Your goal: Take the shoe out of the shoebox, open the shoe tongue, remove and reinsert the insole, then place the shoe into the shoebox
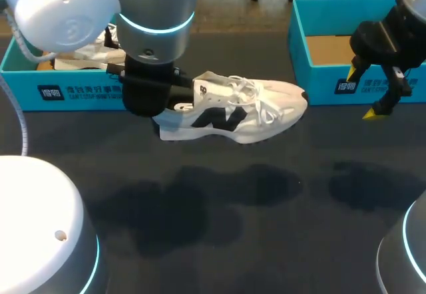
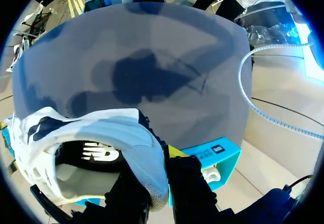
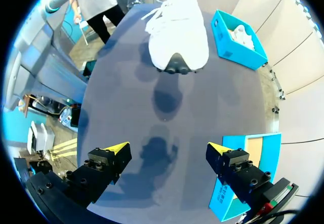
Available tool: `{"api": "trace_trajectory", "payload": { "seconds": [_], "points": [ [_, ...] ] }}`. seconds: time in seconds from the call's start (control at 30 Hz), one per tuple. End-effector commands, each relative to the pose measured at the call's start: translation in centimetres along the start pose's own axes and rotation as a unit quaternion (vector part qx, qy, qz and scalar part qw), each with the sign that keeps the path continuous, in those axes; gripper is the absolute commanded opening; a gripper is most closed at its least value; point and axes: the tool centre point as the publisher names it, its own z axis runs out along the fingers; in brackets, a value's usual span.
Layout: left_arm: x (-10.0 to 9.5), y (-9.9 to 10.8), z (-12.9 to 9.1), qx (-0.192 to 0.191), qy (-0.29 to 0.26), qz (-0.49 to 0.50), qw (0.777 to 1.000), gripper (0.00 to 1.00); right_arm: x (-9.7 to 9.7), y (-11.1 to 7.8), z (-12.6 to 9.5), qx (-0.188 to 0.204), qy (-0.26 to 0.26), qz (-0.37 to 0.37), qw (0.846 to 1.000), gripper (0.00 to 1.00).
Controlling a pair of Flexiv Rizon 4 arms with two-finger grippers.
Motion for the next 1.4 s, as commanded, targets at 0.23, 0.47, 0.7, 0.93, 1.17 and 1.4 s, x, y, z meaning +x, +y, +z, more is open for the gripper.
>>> {"api": "trace_trajectory", "payload": {
  "seconds": [0.23,0.47,0.7,0.93,1.17,1.4],
  "points": [
    [-1.5,-0.2,2.8,0.036,0.000,0.031,0.999,0.00,-0.1,0.1,0.1,0.001,0.001,0.000,1.000,1.00],
    [-3.6,-0.3,6.8,0.053,-0.003,0.050,0.997,0.00,-0.1,0.1,0.1,0.001,0.001,0.000,1.000,1.00],
    [-5.0,-1.2,9.7,0.078,0.004,0.044,0.996,0.00,-0.1,0.1,0.1,0.001,0.001,0.000,1.000,1.00],
    [-4.8,-2.2,12.6,0.096,0.025,0.033,0.995,0.00,-0.1,0.1,0.1,0.001,0.001,0.000,1.000,1.00],
    [-4.7,-3.2,15.4,0.098,0.039,0.022,0.994,0.00,-0.1,0.1,0.1,0.001,0.001,0.000,1.000,1.00],
    [-5.5,-4.2,17.7,0.099,0.044,0.018,0.994,0.00,-0.1,0.1,0.1,0.001,0.001,0.000,1.000,1.00]
  ]
}}
